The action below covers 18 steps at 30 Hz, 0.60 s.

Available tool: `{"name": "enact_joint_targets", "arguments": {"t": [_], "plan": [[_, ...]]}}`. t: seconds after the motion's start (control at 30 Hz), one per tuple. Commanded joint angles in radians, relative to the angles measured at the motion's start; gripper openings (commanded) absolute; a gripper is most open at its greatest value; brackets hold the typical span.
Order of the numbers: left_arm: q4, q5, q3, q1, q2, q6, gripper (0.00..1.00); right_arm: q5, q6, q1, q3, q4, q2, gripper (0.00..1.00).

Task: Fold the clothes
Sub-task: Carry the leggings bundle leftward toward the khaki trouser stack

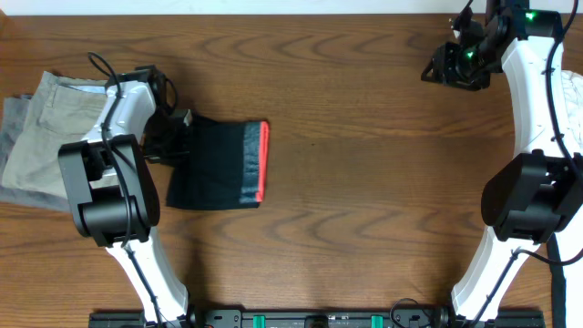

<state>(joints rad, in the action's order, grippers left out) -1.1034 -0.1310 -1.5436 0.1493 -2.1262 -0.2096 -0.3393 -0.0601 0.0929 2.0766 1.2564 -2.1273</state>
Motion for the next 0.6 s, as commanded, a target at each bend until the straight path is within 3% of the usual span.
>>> {"name": "enact_joint_targets", "arguments": {"t": [0.0,0.57], "plan": [[-0.014,0.091,-0.026,0.011,0.024,-0.098,0.06,0.014,0.016,-0.012,-0.004,0.013,-0.005,0.52],[-0.093,0.098,-0.217,0.053,0.024,-0.115,0.06,0.026,0.005,-0.012,-0.004,0.041,-0.005,0.54]]}}
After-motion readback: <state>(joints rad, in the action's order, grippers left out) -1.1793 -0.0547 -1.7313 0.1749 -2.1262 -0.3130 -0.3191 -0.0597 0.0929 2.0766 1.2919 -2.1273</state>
